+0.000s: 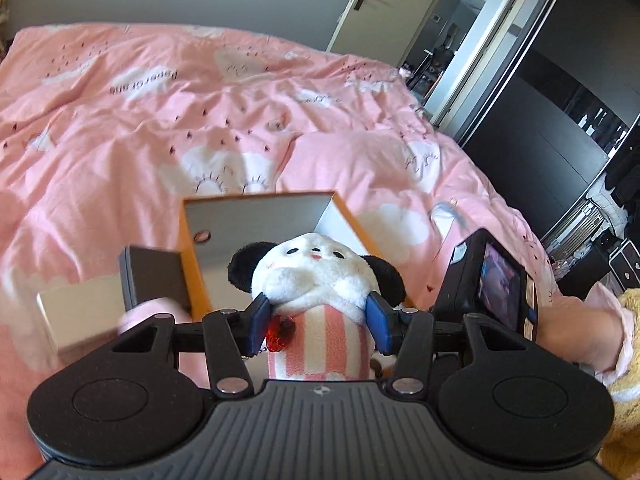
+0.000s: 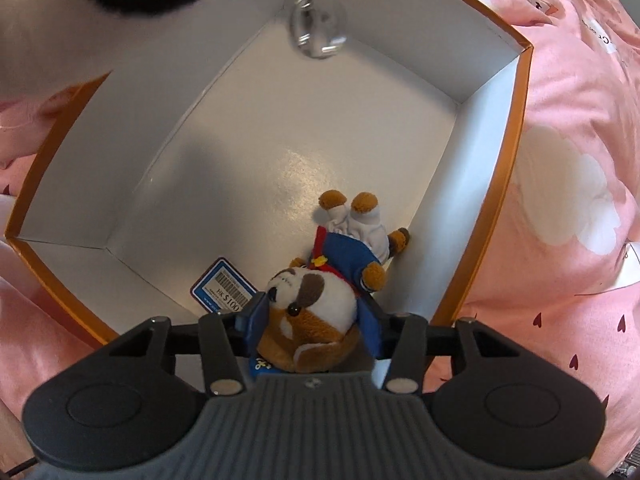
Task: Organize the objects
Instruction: 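Grasp the white panda plush with keychain using the left gripper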
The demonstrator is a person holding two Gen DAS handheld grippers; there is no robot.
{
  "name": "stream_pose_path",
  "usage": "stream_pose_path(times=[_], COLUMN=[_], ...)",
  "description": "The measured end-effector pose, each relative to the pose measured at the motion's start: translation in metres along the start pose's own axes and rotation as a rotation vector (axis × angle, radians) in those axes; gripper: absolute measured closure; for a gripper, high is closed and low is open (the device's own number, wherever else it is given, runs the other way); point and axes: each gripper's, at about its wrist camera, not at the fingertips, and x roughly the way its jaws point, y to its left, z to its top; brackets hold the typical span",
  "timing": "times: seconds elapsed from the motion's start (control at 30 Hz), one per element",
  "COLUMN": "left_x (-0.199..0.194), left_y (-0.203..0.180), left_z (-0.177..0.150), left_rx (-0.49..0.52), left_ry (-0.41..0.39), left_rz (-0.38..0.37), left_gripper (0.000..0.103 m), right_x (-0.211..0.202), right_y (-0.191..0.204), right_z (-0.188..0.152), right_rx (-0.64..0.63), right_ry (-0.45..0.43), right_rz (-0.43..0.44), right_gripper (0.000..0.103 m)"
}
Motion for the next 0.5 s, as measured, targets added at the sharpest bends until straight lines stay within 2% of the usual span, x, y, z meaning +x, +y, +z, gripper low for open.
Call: stream_pose_path(times=[0.1,0.2,0.37,0.5], left_x=[-0.002,0.001,0.011,0.019], left_y=[-0.003,-0.003,0.009,0.007], left_z=[0.01,0.01,-0.004,-0.021], left_rx=[0.019,0.02,-0.031,-0.007], left_ry=[-0.016,0.006,0.077,0.102], left_rz=[0.005,0.014,0.006,0.003], left_gripper=[0.045,0.045,0.045,0.045], right_x=[-0.007,-0.014,-0.013,-0.028], right_y=[-0.007,-0.009,-0.023,-0.022], right_z=[-0.002,-0.008,-0.004,-0.006], right_rx=[0.024,0.049,0.066,0.092], right_ry=[-0.022,-0.046,-0.087,-0.156], right_rz=[0.022,0.049,0.066,0.118], right_gripper=[0.05,0.049,0.047,0.047])
